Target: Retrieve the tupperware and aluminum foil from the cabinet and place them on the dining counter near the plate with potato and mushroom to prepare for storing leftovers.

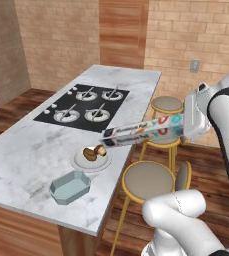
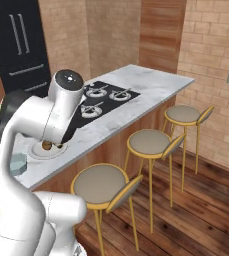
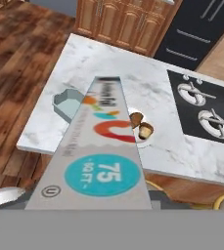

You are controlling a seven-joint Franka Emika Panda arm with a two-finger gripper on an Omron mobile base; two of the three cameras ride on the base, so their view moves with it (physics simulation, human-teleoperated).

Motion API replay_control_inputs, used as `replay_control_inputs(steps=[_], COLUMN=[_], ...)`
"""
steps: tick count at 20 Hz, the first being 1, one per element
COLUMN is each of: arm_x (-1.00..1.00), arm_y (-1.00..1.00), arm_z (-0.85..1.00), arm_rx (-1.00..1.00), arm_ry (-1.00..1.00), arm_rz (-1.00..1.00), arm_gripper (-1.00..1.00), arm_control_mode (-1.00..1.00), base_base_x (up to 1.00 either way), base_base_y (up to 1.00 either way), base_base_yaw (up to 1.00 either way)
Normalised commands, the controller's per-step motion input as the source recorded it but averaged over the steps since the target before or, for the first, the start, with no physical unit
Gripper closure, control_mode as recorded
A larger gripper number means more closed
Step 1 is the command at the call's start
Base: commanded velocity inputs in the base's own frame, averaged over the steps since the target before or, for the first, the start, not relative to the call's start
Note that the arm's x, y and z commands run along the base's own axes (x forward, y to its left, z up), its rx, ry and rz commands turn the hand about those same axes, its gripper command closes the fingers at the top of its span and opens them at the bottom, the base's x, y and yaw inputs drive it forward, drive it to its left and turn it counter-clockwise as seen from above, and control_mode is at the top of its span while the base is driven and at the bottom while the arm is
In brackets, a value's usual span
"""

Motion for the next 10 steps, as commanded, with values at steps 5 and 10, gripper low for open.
replay_control_inputs(steps=[5, 10], arm_x=[0.96, 1.0], arm_y=[0.15, 0.3], arm_z=[-0.63, -0.42], arm_rx=[0.04, 0.06], arm_ry=[-0.14, 0.05], arm_rz=[0.0, -0.02], arm_gripper=[1.0, 1.0], arm_control_mode=[-1.0, -1.0], base_base_x=[0.0, 0.0], base_base_y=[0.0, 0.0], base_base_yaw=[0.0, 0.0])
